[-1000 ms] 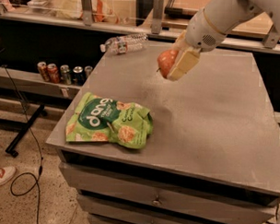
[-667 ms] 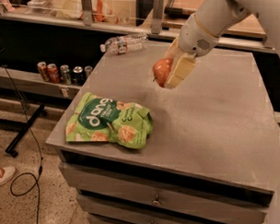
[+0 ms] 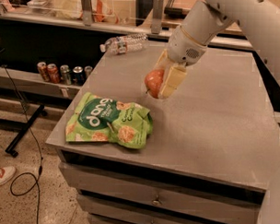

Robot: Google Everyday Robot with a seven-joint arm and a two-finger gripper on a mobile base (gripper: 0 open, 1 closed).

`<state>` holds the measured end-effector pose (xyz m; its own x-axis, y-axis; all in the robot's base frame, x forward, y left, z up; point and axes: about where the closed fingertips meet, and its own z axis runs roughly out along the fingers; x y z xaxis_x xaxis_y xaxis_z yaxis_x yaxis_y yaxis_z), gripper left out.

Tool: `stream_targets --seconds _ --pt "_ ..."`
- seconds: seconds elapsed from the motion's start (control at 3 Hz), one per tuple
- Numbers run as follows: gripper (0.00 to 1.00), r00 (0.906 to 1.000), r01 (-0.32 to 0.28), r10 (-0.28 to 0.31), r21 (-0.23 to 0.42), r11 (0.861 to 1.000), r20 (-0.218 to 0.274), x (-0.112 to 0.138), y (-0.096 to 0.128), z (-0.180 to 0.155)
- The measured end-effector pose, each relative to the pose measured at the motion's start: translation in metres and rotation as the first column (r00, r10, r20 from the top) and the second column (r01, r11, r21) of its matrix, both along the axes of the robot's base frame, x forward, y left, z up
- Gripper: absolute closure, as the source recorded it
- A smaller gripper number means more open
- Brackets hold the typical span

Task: Move apple near green rice chip bag

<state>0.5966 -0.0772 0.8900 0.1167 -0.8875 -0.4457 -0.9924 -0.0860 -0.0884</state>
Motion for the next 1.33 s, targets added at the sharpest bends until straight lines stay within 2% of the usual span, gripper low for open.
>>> stream_targets --seconds 0.33,1.0,1.33 --pt "1.00 0.9984 -0.052 0.053 0.009 0.999 -0.018 -0.012 0.017 -0.006" --pt "1.00 0.9878 -0.147 0.149 0.038 0.988 -0.046 -0.030 0.048 -0.016" --pt "1.00 0.9853 -0.164 0.166 0.048 0.985 -0.040 -0.027 0.057 -0.020"
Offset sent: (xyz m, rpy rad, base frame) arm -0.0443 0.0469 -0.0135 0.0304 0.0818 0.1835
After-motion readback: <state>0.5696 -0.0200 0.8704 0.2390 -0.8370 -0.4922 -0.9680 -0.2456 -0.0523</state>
